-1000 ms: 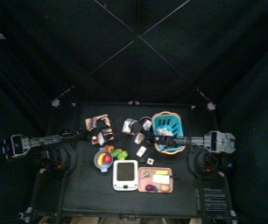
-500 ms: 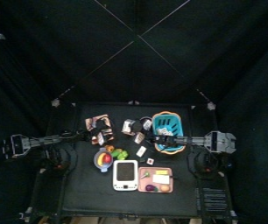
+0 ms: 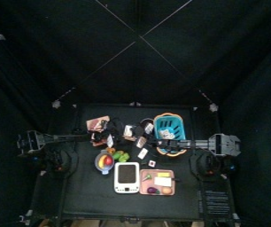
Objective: Pull out sharpener
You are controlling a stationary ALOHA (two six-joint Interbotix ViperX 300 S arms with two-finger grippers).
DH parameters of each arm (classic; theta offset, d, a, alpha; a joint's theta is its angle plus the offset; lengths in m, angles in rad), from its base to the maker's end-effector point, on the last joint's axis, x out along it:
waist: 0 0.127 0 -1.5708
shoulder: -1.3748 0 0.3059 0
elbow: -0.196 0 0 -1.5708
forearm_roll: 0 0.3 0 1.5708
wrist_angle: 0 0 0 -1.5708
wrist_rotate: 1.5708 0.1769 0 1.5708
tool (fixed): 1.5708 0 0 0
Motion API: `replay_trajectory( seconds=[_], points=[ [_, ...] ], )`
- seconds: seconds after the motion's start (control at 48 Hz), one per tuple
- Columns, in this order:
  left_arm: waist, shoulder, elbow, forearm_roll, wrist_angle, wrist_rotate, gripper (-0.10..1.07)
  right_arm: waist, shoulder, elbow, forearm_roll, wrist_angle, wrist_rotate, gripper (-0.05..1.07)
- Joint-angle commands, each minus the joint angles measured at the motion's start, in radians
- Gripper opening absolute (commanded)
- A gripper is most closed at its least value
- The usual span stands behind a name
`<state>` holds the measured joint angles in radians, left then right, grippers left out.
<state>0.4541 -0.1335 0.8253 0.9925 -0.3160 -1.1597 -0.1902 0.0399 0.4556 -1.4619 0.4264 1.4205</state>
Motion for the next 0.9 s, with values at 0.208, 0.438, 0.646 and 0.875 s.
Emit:
replay_trajectory(
  seconds=[0.208,0.438,0.646,0.875],
  points=[
    [0.06,0.126,-0.04,-0.331,-0.143,0.245,0.44,0.002,0.0,-0.006,0.015,-0.003,0.003,0.56],
    [0.058,0.146,-0.026,-0.546,-0.132,0.41,0.44,0.012,0.0,-0.008,0.014,-0.003,0.003,0.56],
    [0.057,0.143,-0.031,-0.557,-0.087,0.411,0.44,0.017,0.0,-0.032,0.009,-0.003,0.002,0.56],
    [0.057,0.143,-0.029,-0.558,-0.084,0.411,0.44,0.031,0.002,-0.06,0.002,-0.003,0.002,0.56]
  ],
)
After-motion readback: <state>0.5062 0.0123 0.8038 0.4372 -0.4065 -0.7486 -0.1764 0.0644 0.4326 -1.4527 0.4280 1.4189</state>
